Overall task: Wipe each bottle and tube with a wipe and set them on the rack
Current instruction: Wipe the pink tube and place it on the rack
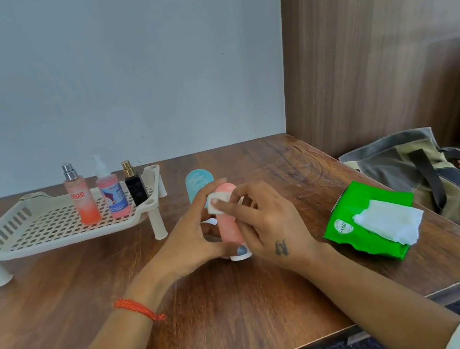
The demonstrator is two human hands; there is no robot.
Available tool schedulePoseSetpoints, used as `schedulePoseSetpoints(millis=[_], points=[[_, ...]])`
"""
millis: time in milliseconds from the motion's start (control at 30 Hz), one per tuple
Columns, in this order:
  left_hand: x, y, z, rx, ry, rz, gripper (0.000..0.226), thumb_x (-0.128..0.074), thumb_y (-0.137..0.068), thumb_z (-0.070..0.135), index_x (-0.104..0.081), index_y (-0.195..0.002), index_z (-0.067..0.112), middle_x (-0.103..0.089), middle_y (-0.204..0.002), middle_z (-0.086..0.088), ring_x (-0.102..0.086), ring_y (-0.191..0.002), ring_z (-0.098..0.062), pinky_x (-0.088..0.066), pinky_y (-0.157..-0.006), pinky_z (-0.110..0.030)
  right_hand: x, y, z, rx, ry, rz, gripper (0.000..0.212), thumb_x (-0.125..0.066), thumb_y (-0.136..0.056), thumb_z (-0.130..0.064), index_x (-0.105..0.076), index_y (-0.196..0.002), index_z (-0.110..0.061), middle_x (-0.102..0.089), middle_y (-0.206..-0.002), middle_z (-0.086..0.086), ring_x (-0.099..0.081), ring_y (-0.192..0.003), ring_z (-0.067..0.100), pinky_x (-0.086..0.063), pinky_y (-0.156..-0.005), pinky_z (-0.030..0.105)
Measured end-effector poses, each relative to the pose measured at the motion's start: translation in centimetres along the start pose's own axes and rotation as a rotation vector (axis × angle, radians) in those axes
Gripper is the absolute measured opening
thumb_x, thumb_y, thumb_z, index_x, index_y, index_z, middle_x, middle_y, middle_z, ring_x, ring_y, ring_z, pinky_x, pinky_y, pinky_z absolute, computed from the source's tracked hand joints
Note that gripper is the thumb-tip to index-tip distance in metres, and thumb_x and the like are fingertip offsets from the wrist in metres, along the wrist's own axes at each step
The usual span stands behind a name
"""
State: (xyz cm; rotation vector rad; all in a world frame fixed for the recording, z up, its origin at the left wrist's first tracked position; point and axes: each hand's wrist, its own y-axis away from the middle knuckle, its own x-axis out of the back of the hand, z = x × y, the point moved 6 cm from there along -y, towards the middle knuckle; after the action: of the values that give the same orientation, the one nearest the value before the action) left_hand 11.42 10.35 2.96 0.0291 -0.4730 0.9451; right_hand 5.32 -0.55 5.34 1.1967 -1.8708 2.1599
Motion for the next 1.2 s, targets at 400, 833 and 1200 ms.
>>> schedulePoseSetpoints(millis=[400,833,1200], points=[[0.2,-0.1,-0.2,0.007,0.016,0.003,0.103,-0.086,-0.059,0.001,-0.034,-0.123,0.064,-0.055,-0.121,-0.005,-0.068,-0.094,-0.021,-0.057,-0.084,-0.042,1.2,0.3,1.3,-0.142,-0.230,0.175,0.020,-0.057,-0.072,-0.011,-0.076,-0.079,-0.011,-0.064,-0.077,0.003,-0.060,-0.065,0.015,-0.047,-0.058,0.021],[0.1,-0.1,-0.3,0.033,0.017,0.013,0.102,-0.085,-0.060,0.004,-0.033,-0.123,0.065,-0.052,-0.126,-0.003,-0.063,-0.107,-0.022,-0.055,-0.089,-0.044,0.4,0.5,0.6,-0.080,-0.286,0.008,0.014,-0.064,-0.068,-0.015,-0.077,-0.074,-0.014,-0.066,-0.075,0.000,-0.061,-0.067,0.009,-0.050,-0.057,0.022],[0.0,0.2,0.3,0.009,0.026,-0.008,0.098,-0.083,-0.064,0.001,-0.034,-0.120,0.065,-0.051,-0.122,0.006,-0.063,-0.103,-0.018,-0.057,-0.085,-0.039,0.4,0.4,0.8,-0.003,-0.029,0.168,0.030,-0.066,-0.081,-0.009,-0.069,-0.111,-0.012,-0.064,-0.101,0.013,-0.055,-0.094,0.020,-0.045,-0.079,0.025]])
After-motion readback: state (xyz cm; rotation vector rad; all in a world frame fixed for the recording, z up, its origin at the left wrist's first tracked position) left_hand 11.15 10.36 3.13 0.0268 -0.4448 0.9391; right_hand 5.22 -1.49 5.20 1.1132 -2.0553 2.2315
